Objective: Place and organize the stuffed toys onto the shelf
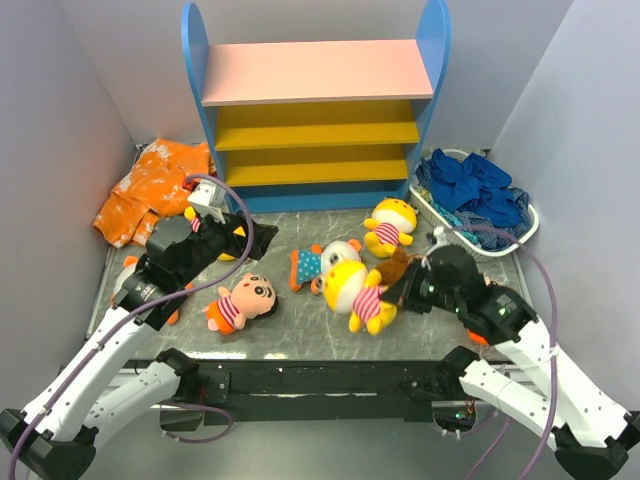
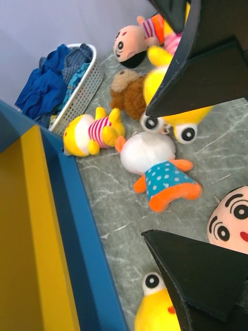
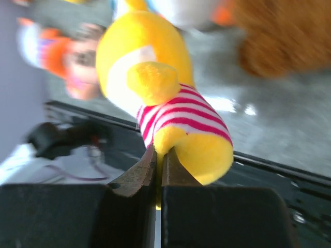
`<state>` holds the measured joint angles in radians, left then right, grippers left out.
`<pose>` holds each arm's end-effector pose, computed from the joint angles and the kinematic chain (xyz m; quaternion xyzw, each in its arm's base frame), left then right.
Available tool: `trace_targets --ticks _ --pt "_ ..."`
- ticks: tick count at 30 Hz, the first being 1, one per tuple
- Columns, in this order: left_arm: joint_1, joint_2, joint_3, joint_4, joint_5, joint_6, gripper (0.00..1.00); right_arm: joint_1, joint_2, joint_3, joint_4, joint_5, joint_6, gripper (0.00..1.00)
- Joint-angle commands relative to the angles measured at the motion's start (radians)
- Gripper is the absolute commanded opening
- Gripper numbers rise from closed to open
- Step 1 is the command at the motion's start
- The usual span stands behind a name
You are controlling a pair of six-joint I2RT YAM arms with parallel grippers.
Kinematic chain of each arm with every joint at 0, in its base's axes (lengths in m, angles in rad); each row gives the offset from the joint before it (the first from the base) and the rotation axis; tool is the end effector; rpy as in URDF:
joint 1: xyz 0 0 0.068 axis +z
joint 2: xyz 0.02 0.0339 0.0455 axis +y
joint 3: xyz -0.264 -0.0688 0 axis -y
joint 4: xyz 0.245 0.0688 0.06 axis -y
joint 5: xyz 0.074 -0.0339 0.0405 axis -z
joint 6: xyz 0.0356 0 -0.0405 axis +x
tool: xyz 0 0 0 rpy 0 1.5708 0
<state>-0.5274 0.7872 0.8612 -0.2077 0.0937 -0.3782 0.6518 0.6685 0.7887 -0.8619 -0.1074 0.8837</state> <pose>0.1556 -0.0945 0.3639 0.0868 0.7475 -0.3194 0.5759 0.1007 0.0816 0.2922 0.0843 0.9103 0.3147 0.2552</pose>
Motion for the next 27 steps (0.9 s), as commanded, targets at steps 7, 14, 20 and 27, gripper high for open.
trace_targets --ticks 7,14,20,27 --pt "0.0 -0.097 -0.005 0.03 -0.17 0.012 0.96 0.009 0.302 0.621 0.138 0.112 -0.116 0.0" --pt "0.0 -0.088 -0.007 0.03 -0.15 0.013 0.96 -0.021 0.592 1.023 0.259 0.282 -0.201 0.0" --pt "-0.002 -0.077 -0.001 0.024 -0.132 0.015 0.96 -0.115 0.73 1.15 0.461 0.314 -0.167 0.0" --pt "0.0 -0.095 -0.005 0.031 -0.127 0.015 0.96 -0.268 0.897 1.251 0.624 0.239 -0.124 0.0"
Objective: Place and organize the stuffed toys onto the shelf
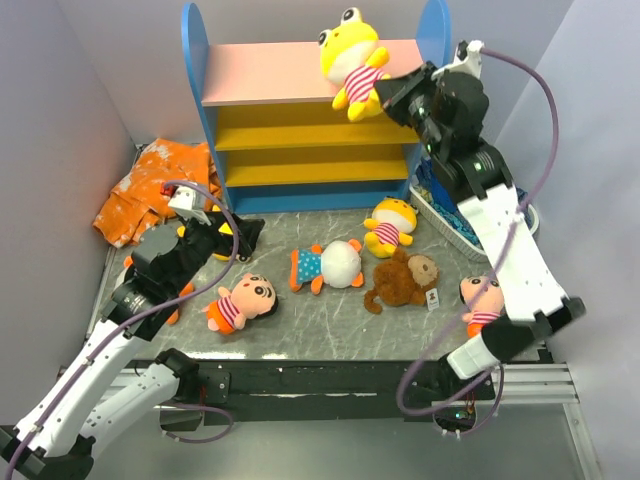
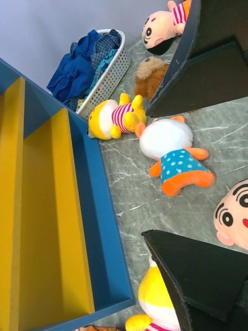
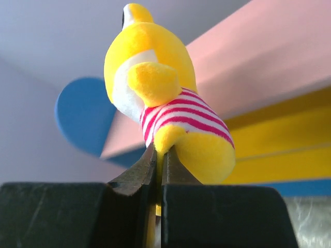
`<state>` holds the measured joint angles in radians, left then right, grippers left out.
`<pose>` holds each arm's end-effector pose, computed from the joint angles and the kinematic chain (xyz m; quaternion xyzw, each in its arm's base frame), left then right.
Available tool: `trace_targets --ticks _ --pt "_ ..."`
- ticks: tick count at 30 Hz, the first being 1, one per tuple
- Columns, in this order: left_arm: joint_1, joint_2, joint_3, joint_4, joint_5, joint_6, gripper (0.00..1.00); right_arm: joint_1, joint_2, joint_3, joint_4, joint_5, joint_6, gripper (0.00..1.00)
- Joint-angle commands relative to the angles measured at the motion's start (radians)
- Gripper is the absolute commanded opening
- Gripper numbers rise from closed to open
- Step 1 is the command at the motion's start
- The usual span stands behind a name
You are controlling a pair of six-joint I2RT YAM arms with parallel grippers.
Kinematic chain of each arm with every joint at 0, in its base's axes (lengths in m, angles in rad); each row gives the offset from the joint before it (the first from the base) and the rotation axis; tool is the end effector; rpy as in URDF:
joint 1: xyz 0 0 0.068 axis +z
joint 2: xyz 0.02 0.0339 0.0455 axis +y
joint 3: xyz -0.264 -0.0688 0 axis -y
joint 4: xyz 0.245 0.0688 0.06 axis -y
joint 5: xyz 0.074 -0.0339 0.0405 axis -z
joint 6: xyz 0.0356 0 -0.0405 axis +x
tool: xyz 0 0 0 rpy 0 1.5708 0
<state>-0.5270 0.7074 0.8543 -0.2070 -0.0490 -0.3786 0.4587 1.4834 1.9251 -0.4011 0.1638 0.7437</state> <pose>0.1411 -0.0801 0.3737 0.0372 0.7271 -0.2838 0.6241 0.2732 0.1284 0.5399 0.1564 0.6749 0.3599 0.6249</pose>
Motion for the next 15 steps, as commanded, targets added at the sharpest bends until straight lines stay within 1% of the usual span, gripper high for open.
trace_targets --ticks 1,2,4,6,7,9,10,12,13,15 --pt "-0.001 -0.016 0.002 0.031 0.018 0.015 0.96 -0.086 0.136 0.144 0.148 -0.047 0.016 0.0" --pt "-0.001 -0.016 0.002 0.031 0.021 0.015 0.96 -0.097 0.159 0.17 0.143 -0.082 0.013 0.0" --pt "-0.001 -0.016 0.0 0.032 0.027 0.015 0.96 -0.126 0.211 0.232 0.119 -0.099 0.019 0.0" --pt "-0.001 -0.016 0.002 0.032 0.029 0.015 0.96 -0.146 0.224 0.227 0.123 -0.102 0.035 0.0" --pt "-0.002 -0.016 0.0 0.032 0.029 0.017 0.96 -0.149 0.227 0.223 0.125 -0.099 0.039 0.02" --pt "-0.001 -0.014 0.002 0.032 0.028 0.017 0.96 -0.163 0.23 0.21 0.122 -0.095 0.048 0.1" --pt "-0.002 -0.014 0.002 0.031 0.028 0.018 0.97 -0.175 0.233 0.206 0.114 -0.096 0.052 0.16" --pt "-0.002 -0.016 0.0 0.034 0.028 0.018 0.96 -0.189 0.239 0.201 0.11 -0.102 0.06 0.23" --pt "-0.001 -0.016 -0.001 0.034 0.028 0.018 0.96 -0.202 0.247 0.206 0.096 -0.11 0.062 0.32" --pt "-0.001 -0.013 -0.001 0.034 0.028 0.018 0.96 -0.213 0.253 0.222 0.088 -0.127 0.051 0.4"
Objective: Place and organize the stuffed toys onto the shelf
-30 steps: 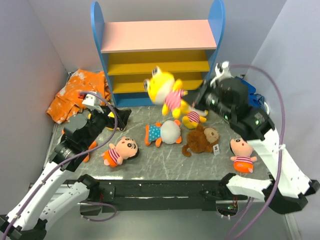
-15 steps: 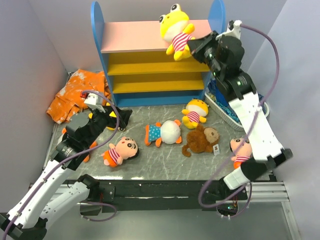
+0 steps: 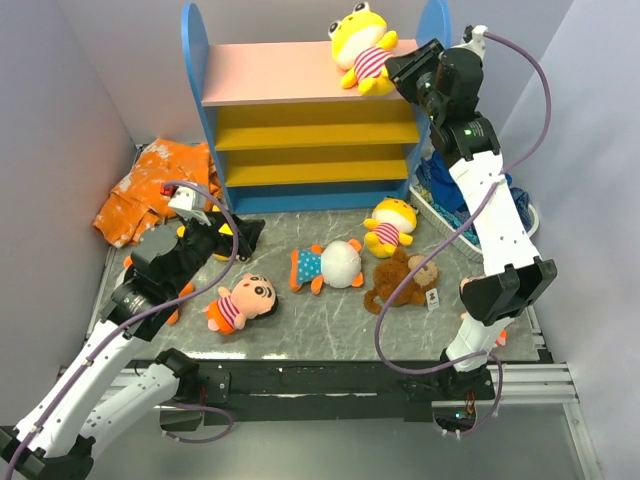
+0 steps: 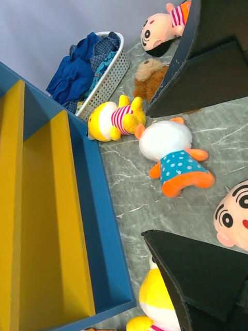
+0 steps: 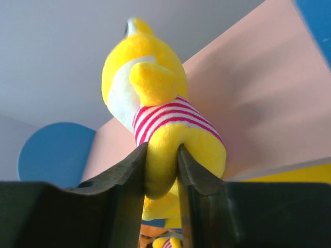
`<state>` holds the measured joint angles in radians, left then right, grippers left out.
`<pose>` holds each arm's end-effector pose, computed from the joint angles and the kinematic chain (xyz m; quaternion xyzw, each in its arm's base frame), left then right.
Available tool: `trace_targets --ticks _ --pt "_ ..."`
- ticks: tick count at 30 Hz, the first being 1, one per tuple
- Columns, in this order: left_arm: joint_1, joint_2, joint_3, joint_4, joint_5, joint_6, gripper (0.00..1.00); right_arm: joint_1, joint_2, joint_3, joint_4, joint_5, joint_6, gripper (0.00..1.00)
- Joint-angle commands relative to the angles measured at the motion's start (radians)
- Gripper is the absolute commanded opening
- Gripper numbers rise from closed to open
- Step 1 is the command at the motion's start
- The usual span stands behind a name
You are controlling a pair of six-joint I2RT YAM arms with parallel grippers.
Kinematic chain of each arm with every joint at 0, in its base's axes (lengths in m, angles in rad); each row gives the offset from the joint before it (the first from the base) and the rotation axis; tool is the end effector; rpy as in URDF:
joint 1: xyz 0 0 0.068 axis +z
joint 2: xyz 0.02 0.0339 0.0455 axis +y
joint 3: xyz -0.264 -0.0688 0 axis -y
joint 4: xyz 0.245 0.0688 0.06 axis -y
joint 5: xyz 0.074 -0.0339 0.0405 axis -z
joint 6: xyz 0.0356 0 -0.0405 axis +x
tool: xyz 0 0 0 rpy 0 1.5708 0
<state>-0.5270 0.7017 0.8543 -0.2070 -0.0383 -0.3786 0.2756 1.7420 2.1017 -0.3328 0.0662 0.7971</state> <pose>0.1397 -0.0797 0.3745 0.0407 0.7249 -0.2883 0.6243 0.3689 0.1019 0.5190 0.2026 0.6675 0.3461 0.6274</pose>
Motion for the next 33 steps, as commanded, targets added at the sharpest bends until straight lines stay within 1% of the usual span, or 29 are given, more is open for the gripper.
trace_targets --ticks 1,4,8,17,25,29,32,33 --pt "-0.002 -0.005 -0.001 0.032 0.018 0.02 0.96 -0.035 -0.006 0.052 0.012 -0.04 -0.01 0.46" --pt "-0.001 -0.001 0.002 0.034 0.02 0.02 0.96 -0.049 -0.004 0.09 -0.024 -0.042 -0.041 0.52" --pt "-0.001 0.005 0.003 0.032 0.028 0.021 0.96 -0.049 -0.018 0.061 -0.014 -0.046 -0.079 0.53" --pt "-0.001 0.024 0.005 0.028 0.029 0.024 0.96 -0.05 0.03 0.119 -0.046 -0.034 -0.108 0.53" --pt "-0.002 0.032 0.006 0.026 0.026 0.026 0.96 -0.05 0.065 0.127 -0.061 0.015 -0.105 0.53" --pt "-0.002 0.033 0.005 0.027 0.026 0.027 0.96 -0.049 0.077 0.133 -0.037 0.035 -0.11 0.52" --pt "-0.001 0.036 0.006 0.026 0.028 0.029 0.96 -0.049 0.086 0.138 -0.025 0.053 -0.099 0.48" --pt "-0.001 0.036 0.008 0.027 0.028 0.029 0.96 -0.049 0.09 0.136 -0.02 0.053 -0.096 0.44"
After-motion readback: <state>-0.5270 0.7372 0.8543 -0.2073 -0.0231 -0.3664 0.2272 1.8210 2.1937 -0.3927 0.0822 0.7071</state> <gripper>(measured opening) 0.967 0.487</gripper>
